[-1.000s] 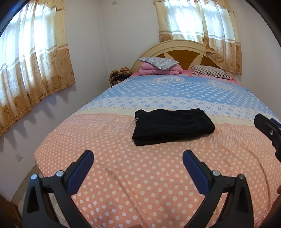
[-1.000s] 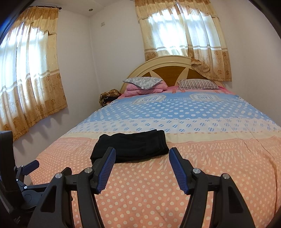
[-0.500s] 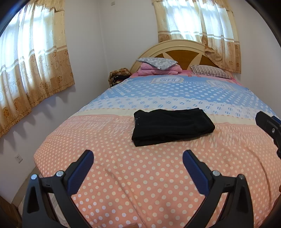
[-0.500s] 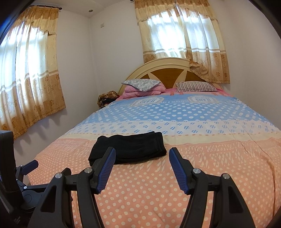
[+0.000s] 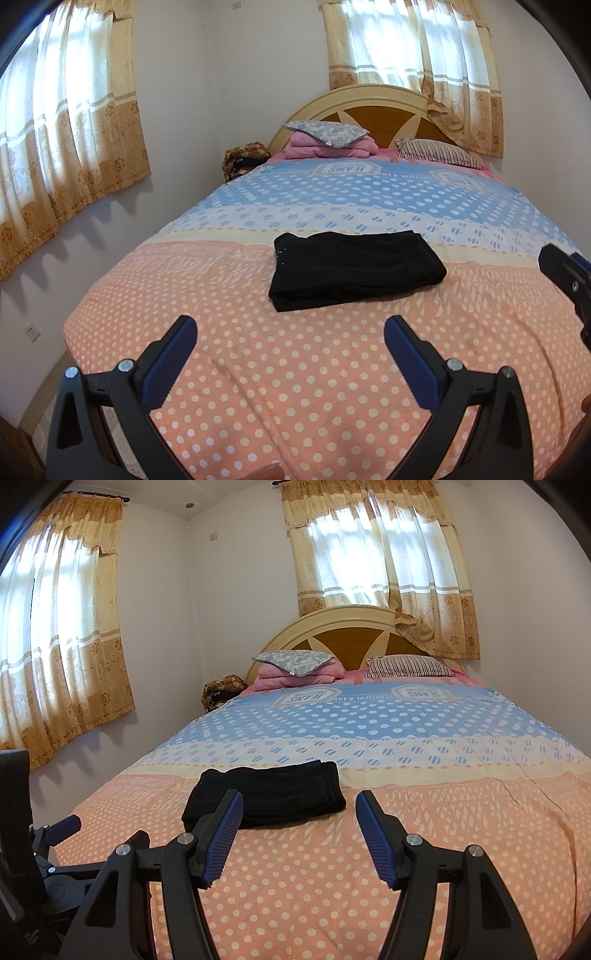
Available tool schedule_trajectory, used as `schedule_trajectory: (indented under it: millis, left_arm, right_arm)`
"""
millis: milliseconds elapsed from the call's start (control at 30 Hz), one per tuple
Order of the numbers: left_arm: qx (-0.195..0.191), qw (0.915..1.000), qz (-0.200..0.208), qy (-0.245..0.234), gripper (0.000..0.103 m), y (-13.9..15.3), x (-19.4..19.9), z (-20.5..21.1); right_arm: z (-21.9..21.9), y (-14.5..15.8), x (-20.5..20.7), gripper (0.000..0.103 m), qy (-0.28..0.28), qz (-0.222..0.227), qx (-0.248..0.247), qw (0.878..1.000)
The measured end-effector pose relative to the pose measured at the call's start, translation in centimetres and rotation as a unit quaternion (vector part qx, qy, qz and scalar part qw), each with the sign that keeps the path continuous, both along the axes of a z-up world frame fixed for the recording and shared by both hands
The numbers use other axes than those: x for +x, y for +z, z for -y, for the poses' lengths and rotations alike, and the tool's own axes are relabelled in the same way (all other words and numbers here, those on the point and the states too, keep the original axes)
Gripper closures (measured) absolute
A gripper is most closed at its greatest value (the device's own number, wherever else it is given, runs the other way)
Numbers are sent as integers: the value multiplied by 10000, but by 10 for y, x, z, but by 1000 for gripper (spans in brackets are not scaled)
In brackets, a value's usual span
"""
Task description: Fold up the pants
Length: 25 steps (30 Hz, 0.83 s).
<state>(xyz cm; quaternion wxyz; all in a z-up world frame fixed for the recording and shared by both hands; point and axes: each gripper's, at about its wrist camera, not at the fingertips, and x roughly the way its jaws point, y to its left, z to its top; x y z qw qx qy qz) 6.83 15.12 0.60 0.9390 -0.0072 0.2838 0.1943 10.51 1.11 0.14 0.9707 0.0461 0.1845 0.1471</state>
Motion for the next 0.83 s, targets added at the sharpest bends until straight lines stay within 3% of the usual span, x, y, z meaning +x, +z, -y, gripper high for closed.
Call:
schedule_trajectory:
  millis: [567, 833]
  left_arm:
    - [-38, 9999, 161, 0, 0, 2, 8, 1]
    - [129, 9995, 249, -109, 0, 4, 7, 7]
  right_arm:
    - [3, 0, 3, 38, -86, 58, -34, 9999]
    - [2, -1, 6, 38, -53, -16, -6, 10000]
